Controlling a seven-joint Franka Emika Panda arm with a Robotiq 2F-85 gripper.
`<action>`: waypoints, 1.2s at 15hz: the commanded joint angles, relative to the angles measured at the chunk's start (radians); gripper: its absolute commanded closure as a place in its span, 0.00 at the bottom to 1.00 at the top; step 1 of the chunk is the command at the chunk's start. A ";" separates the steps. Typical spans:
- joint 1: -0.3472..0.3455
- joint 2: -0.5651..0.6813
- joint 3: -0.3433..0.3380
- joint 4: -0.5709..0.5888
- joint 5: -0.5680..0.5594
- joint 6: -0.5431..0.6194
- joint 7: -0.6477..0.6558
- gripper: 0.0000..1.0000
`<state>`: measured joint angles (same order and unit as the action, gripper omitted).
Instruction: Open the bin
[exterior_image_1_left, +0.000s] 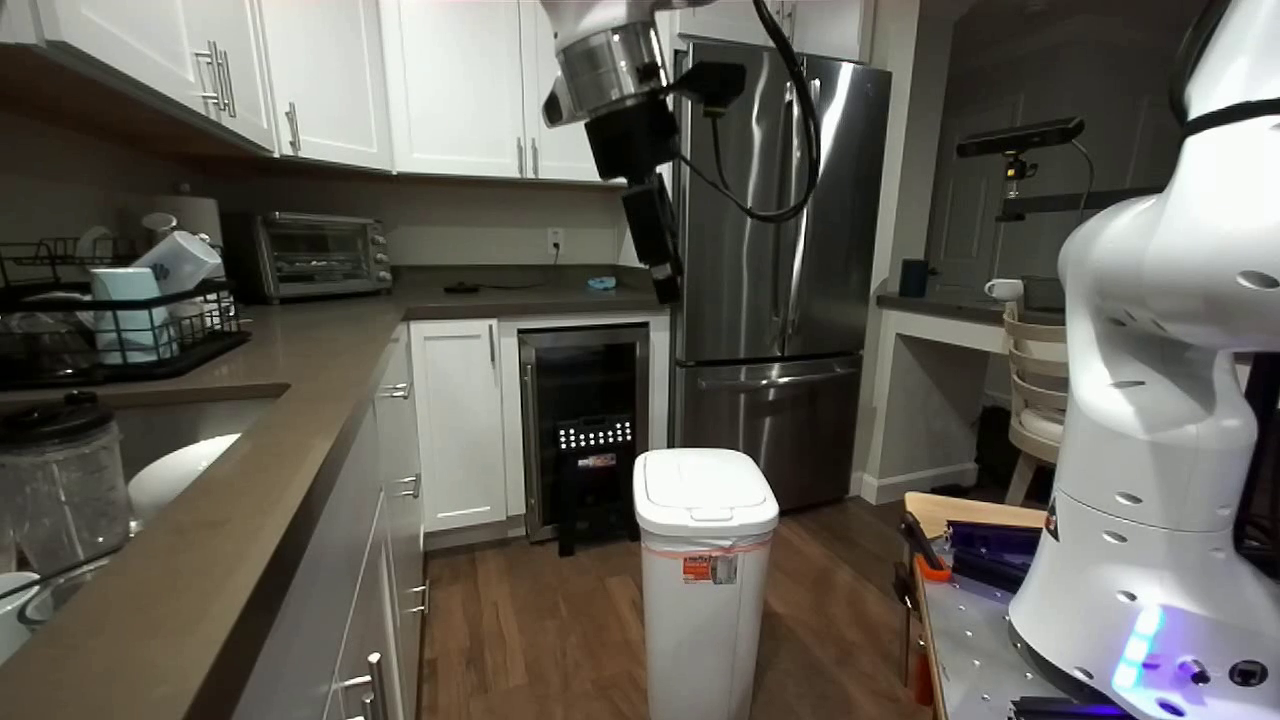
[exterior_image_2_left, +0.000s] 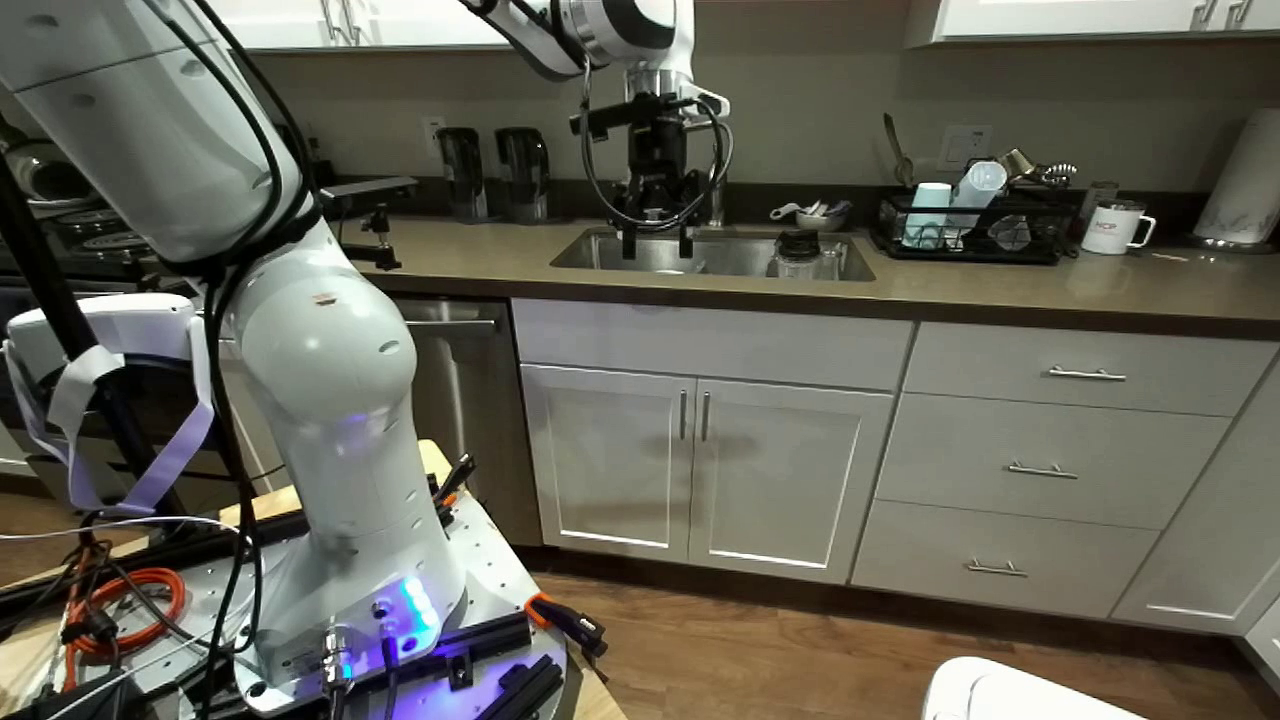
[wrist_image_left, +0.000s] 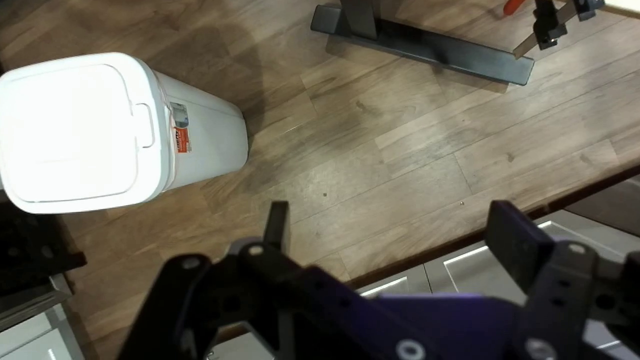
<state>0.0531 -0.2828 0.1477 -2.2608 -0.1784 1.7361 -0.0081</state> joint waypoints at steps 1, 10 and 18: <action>0.014 0.110 0.006 -0.055 -0.014 0.169 0.140 0.00; 0.065 0.681 -0.113 0.212 -0.273 0.468 0.733 0.00; 0.032 1.003 -0.320 0.740 -0.130 0.291 0.805 0.00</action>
<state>0.1129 0.6075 -0.1287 -1.7170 -0.3650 2.1227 0.7698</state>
